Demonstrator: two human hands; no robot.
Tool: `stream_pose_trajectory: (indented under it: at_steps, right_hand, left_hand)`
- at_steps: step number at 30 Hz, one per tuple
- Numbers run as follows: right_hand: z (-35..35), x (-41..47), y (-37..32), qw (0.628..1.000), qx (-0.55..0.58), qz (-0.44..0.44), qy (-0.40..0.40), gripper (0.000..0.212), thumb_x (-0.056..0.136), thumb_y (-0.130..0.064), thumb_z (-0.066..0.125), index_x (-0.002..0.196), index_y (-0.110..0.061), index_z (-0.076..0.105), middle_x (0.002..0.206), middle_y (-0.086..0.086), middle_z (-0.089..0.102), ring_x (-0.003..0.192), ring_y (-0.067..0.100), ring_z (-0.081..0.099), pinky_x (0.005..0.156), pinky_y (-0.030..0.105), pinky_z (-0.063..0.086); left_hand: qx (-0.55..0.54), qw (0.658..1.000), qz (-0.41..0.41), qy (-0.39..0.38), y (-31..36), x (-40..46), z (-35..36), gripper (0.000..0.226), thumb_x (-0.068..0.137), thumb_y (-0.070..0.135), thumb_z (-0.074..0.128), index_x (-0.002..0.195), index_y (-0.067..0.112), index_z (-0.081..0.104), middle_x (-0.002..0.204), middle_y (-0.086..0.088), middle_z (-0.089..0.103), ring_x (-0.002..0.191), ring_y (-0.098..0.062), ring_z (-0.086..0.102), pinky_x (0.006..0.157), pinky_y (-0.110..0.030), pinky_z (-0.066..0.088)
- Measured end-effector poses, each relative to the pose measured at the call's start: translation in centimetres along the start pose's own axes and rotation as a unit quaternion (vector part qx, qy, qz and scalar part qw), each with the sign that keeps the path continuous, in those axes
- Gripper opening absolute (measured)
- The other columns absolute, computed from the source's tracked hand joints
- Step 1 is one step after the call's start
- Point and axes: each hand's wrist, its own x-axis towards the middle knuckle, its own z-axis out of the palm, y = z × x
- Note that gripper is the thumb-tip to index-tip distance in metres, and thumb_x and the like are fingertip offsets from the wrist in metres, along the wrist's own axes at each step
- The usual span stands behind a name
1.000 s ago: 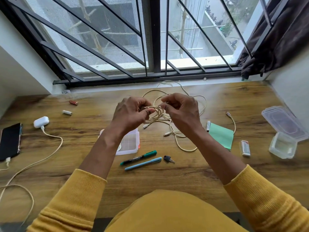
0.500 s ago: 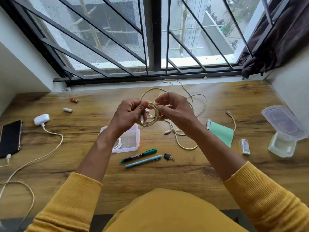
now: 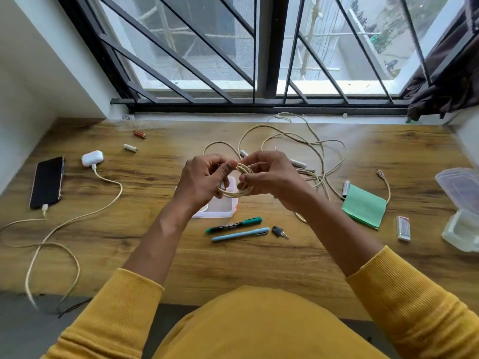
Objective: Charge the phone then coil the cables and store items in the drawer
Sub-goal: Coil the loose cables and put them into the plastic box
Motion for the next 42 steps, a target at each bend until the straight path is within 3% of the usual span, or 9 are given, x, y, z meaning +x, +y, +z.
stream_pose_trajectory:
  at_steps: [7,10,13,17,22,26,31,36,42]
  right_hand:
    - [3.0,1.1,0.2,0.998,0.055,0.009,-0.004,0.032,0.089,0.013,0.071,0.121,0.012,0.065,0.100,0.034,0.069,0.088,0.039,0.073,0.082,0.046,0.063]
    - [4.5,1.7,0.8,0.998,0.052,0.013,0.014,0.030,0.089,0.014,0.071,0.119,0.011,0.065,0.100,0.036,0.069,0.086,0.038,0.073,0.085,0.051,0.063]
    - [6.0,2.3,1.4,0.998,0.059,0.011,0.015,0.029,0.088,0.017,0.071,0.116,0.013,0.065,0.091,0.029,0.067,0.077,0.032,0.072,0.074,0.042,0.064]
    - [7.6,3.2,2.0,0.999,0.039,0.012,0.022,0.026,0.088,0.018,0.071,0.113,0.010,0.067,0.088,0.025,0.067,0.076,0.032,0.071,0.070,0.037,0.064]
    - [8.9,3.9,2.1,1.000,0.015,0.005,0.016,0.022,0.089,0.015,0.071,0.103,-0.002,0.068,0.085,0.020,0.068,0.075,0.028,0.071,0.077,0.043,0.065]
    - [9.6,4.5,2.0,0.999,-0.004,-0.004,0.042,0.019,0.091,0.015,0.069,0.100,-0.002,0.069,0.085,0.021,0.068,0.076,0.027,0.070,0.080,0.046,0.063]
    - [10.1,5.3,2.6,0.993,-0.035,0.000,0.110,0.018,0.089,0.011,0.071,0.102,-0.002,0.073,0.091,0.026,0.074,0.085,0.040,0.076,0.085,0.057,0.064]
    - [10.4,5.3,2.8,0.991,-0.054,-0.002,0.125,0.027,0.087,0.011,0.073,0.091,-0.016,0.072,0.087,0.019,0.075,0.088,0.041,0.076,0.084,0.058,0.063]
    - [10.1,5.3,2.2,0.992,-0.012,0.009,0.125,0.017,0.088,0.008,0.075,0.103,0.001,0.072,0.093,0.029,0.074,0.089,0.041,0.076,0.087,0.056,0.063]
  left_hand:
    - [-0.157,0.981,-0.116,0.009,-2.4,-1.4,-2.5,0.043,0.086,0.040,0.077,0.108,0.004,0.075,0.075,-0.010,0.076,0.058,-0.020,0.068,0.055,-0.033,0.062]
    - [-0.200,0.966,-0.163,-0.021,-3.6,-2.1,-4.0,0.035,0.091,0.024,0.079,0.114,-0.001,0.074,0.091,-0.017,0.078,0.072,-0.024,0.069,0.064,-0.034,0.065]
    - [-0.228,0.954,-0.193,-0.032,-4.6,-2.8,-5.1,0.030,0.092,0.011,0.079,0.117,-0.004,0.073,0.100,-0.023,0.075,0.086,-0.031,0.070,0.071,-0.037,0.066]
    - [-0.289,0.935,-0.205,-0.021,-4.7,-3.0,-6.1,0.033,0.089,0.007,0.078,0.120,-0.001,0.070,0.093,-0.019,0.074,0.075,-0.022,0.073,0.064,-0.030,0.064]
    - [-0.438,0.874,-0.211,-0.023,-5.5,-2.7,-7.4,0.056,0.086,0.009,0.073,0.139,0.004,0.058,0.084,-0.010,0.072,0.067,-0.020,0.071,0.067,-0.030,0.064]
    - [-0.478,0.853,-0.203,-0.050,-6.0,-2.5,-7.9,0.061,0.088,-0.001,0.067,0.147,0.010,0.052,0.094,-0.014,0.075,0.079,-0.024,0.075,0.078,-0.033,0.065]
    - [-0.501,0.841,-0.185,-0.082,-6.6,-2.1,-8.3,0.076,0.082,-0.020,0.061,0.150,0.012,0.047,0.116,-0.030,0.072,0.098,-0.032,0.077,0.096,-0.043,0.062]
    - [-0.451,0.868,-0.186,-0.087,-7.8,-1.7,-8.5,0.075,0.080,-0.018,0.066,0.147,0.011,0.052,0.113,-0.022,0.075,0.100,-0.029,0.075,0.101,-0.043,0.059]
    - [-0.372,0.907,-0.182,-0.075,-7.8,-1.2,-8.6,0.038,0.102,0.004,0.060,0.139,0.013,0.061,0.118,-0.015,0.077,0.110,-0.024,0.074,0.094,-0.044,0.061]
